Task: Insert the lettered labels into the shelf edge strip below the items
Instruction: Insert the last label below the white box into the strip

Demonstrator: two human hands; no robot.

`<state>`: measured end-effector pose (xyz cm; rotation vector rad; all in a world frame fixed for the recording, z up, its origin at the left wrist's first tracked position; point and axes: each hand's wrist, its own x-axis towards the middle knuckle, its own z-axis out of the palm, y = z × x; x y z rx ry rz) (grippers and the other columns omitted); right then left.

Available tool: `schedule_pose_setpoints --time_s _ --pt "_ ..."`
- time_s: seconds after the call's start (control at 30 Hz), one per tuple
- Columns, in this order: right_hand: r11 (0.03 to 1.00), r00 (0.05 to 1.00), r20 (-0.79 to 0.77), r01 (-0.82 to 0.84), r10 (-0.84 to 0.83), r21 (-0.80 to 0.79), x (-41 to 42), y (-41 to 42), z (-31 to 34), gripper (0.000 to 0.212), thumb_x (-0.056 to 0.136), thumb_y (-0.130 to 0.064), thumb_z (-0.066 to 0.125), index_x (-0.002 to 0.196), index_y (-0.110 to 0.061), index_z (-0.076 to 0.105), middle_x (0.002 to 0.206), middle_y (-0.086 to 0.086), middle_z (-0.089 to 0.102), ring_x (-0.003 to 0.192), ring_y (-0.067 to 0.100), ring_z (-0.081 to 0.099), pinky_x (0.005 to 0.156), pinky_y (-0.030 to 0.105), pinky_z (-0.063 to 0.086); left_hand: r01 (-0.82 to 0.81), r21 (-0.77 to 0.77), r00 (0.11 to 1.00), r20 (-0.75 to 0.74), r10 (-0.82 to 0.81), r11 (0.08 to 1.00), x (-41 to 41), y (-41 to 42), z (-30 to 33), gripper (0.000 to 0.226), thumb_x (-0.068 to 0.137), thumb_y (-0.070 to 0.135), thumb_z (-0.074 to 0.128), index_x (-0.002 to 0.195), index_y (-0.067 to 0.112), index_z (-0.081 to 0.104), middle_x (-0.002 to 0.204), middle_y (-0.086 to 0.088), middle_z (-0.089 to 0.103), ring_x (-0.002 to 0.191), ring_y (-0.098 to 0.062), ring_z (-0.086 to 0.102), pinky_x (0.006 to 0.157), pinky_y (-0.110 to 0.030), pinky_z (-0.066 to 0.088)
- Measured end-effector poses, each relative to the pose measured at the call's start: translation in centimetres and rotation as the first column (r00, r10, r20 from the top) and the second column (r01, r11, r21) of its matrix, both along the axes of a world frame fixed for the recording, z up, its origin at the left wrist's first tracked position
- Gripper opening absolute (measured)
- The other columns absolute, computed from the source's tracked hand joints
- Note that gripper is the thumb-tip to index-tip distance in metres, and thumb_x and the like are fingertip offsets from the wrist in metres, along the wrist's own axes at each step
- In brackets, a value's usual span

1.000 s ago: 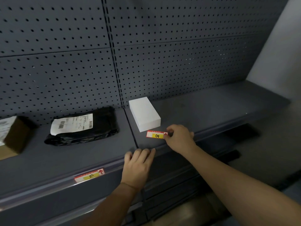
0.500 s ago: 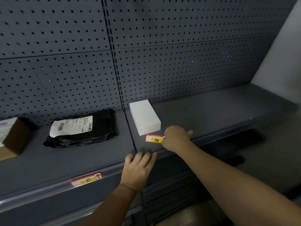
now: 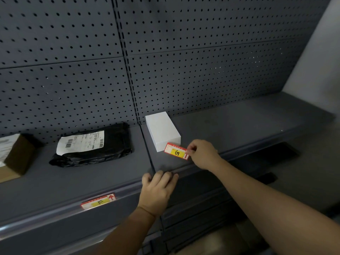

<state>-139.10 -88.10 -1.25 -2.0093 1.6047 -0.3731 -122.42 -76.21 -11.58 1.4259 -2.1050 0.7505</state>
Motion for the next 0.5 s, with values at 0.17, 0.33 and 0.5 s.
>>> schedule_pose_setpoints --time_s 0.17,0.33,0.5 --pt "0.995 0.982 0.171 -0.07 0.082 -0.074 -1.2 1.1 0.9 0.006 0.095 -0.019 0.059 0.098 -0.024 0.058 0.097 -0.008 0.058 0.085 0.003 0.054 0.066 0.018 0.043 -0.008 0.073 1.0 -0.011 0.009 0.997 -0.1 0.5 0.0 0.048 0.078 0.012 0.048 0.123 0.014 0.065 0.107 -0.005 0.055 0.096 -0.028 0.047 0.077 -0.04 0.028" --pt "0.97 0.977 0.076 -0.183 0.197 -0.158 -1.8 2.0 1.4 0.01 0.092 -0.018 0.062 0.089 -0.027 0.058 0.096 -0.011 0.054 0.087 0.007 0.055 0.076 0.023 0.046 0.008 0.172 1.0 -0.014 -0.005 0.985 0.2 1.1 0.3 0.049 0.08 0.022 0.051 0.127 0.015 0.062 0.106 -0.004 0.056 0.095 -0.026 0.047 0.078 -0.041 0.03" --pt "0.923 0.957 -0.097 -0.291 0.275 -0.253 -2.2 2.5 0.9 0.018 0.089 -0.018 0.064 0.081 -0.031 0.055 0.096 -0.013 0.051 0.093 0.007 0.048 0.092 0.036 0.04 -0.006 0.214 1.0 -0.006 0.007 0.977 -0.1 1.4 0.5 0.053 0.078 0.024 0.055 0.13 0.014 0.06 0.108 -0.004 0.058 0.095 -0.027 0.048 0.077 -0.042 0.03"
